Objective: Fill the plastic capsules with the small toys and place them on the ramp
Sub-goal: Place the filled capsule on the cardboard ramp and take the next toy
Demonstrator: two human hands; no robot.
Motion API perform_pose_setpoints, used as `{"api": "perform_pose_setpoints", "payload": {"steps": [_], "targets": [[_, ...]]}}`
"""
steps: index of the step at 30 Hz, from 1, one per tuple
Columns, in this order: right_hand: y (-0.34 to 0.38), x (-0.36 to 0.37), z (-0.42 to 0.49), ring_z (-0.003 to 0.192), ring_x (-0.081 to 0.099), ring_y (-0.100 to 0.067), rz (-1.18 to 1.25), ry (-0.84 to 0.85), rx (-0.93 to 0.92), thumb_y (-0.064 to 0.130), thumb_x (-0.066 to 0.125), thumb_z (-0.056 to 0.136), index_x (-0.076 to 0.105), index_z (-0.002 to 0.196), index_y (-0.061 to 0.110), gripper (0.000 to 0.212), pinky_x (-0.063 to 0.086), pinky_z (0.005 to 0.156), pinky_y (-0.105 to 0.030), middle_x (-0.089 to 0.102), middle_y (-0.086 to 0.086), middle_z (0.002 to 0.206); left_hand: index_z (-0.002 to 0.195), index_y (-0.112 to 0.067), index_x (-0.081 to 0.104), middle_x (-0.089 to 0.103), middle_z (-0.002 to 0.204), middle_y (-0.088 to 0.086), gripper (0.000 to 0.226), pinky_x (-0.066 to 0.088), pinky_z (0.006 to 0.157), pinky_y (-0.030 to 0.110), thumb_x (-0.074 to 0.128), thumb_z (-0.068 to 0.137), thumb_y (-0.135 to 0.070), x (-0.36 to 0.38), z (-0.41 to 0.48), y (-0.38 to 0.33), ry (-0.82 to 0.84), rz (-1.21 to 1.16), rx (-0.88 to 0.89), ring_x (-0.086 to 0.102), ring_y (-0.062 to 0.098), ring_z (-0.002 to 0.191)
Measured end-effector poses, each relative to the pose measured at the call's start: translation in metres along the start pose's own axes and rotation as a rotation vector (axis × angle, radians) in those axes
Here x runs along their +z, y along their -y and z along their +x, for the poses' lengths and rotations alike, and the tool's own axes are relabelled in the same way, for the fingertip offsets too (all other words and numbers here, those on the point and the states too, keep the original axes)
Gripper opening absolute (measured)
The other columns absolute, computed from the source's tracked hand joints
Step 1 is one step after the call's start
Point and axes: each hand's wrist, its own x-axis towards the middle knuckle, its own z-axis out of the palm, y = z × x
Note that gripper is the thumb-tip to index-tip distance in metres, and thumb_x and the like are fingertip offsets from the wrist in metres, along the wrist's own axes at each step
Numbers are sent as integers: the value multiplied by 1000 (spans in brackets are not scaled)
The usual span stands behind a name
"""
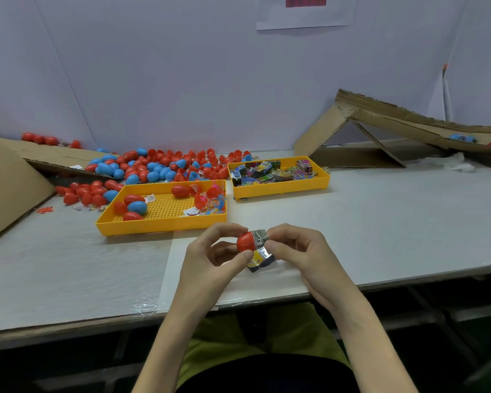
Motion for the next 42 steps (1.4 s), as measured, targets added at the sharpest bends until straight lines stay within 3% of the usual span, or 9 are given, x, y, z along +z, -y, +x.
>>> {"api": "perform_pose_setpoints", "payload": {"steps": [12, 16, 27, 32, 42], "targets": [[2, -1, 1, 90, 64, -14, 119, 53, 13, 5, 65, 88, 72, 96, -4, 13, 53, 79, -27, 67, -2, 94, 102, -24, 68, 72, 98, -3, 31, 57, 74, 22, 80, 81, -5, 0, 0, -1, 22, 7, 14, 72, 19, 86], [3, 0, 2, 91, 62, -15, 133, 52, 42, 2, 64, 89, 73, 93, 0, 10, 52, 80, -29, 67, -1, 96, 101, -22, 68, 72, 97, -2, 31, 56, 73, 22, 80, 81, -4, 0, 0, 0, 18, 0, 16, 72, 19, 84], [5, 1, 1, 99, 63, -11, 80, 22, 72, 9, 66, 90, 77, 89, 13, 12, 51, 75, -19, 68, 2, 108, 98, -25, 66, 71, 97, -2, 32, 57, 71, 24, 81, 80, -4, 0, -1, 0, 6, 19, 17, 72, 19, 85], [6, 1, 1, 99, 63, -11, 69, 36, 74, 10, 66, 90, 77, 90, 12, 11, 51, 75, -19, 67, -2, 110, 99, -22, 65, 70, 95, -6, 31, 56, 70, 21, 82, 79, -5, 2, -1, -1, -20, 34, 18, 72, 16, 84], [3, 1, 1, 95, 64, -8, -17, -2, 42, 13, 69, 90, 76, 95, 13, 9, 51, 79, -25, 72, 4, 99, 111, -24, 72, 70, 101, -5, 36, 57, 75, 21, 82, 78, -12, 2, 0, -2, 0, 26, -3, 72, 16, 90]]}}
